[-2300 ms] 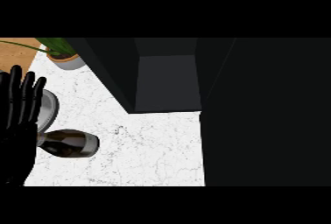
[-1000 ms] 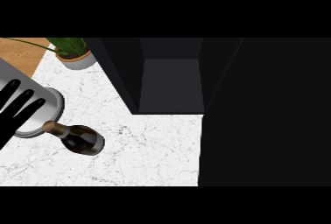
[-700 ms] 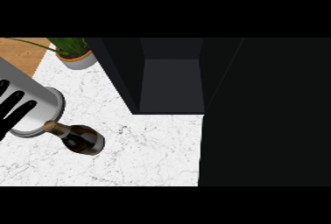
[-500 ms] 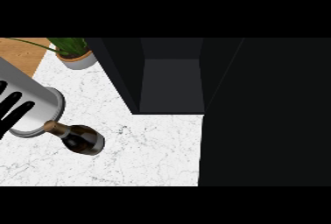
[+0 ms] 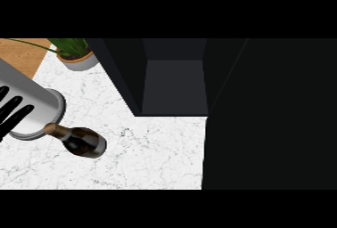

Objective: Pick up the wine, place it into the cabinet and close the cabinet

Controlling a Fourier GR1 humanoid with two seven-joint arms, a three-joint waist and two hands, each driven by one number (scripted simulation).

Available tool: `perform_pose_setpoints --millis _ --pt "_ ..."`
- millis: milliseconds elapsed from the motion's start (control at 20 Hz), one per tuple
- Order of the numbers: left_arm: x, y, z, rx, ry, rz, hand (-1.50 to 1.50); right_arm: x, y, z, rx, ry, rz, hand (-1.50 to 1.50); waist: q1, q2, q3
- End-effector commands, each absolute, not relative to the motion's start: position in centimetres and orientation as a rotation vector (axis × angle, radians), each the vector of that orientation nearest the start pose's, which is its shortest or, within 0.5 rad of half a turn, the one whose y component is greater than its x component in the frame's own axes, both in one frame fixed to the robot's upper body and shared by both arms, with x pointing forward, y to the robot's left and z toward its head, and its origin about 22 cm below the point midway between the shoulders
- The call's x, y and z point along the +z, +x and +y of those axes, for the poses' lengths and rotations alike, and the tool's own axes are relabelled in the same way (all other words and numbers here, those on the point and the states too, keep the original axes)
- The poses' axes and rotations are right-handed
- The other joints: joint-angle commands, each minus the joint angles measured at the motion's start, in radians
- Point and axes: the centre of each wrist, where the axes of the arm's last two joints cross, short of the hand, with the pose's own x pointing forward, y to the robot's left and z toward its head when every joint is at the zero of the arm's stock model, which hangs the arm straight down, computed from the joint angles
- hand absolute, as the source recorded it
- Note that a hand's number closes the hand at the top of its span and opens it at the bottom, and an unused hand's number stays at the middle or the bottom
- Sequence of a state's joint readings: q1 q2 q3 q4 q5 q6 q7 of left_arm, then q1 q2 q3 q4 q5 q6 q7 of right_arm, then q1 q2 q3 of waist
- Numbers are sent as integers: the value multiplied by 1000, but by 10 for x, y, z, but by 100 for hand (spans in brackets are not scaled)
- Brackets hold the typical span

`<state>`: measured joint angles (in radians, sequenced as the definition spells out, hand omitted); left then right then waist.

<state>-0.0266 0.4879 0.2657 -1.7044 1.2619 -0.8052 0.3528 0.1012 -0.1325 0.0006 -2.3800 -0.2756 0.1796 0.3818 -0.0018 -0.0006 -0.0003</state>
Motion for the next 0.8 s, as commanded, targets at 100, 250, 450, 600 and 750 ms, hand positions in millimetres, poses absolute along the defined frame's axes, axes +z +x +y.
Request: perform_pose_setpoints --millis 100,250,450,600,750 --pt "90 243 396 -279 -922 -1713 -150 163 152 -245 245 252 -1900 -150 -3 0 0" --pt "80 242 401 -273 -922 -1728 -150 172 139 -237 224 242 -1910 -150 -2 0 0" --pt "73 263 408 -266 -885 -1719 -150 161 149 -236 239 238 -1911 -150 -5 1 0" --pt "69 255 415 -308 -854 -1707 -150 168 147 -234 211 242 -1903 -150 -2 0 0" --pt "50 267 431 -274 -839 -1676 -150 180 154 -246 247 246 -1925 -150 -8 2 0"
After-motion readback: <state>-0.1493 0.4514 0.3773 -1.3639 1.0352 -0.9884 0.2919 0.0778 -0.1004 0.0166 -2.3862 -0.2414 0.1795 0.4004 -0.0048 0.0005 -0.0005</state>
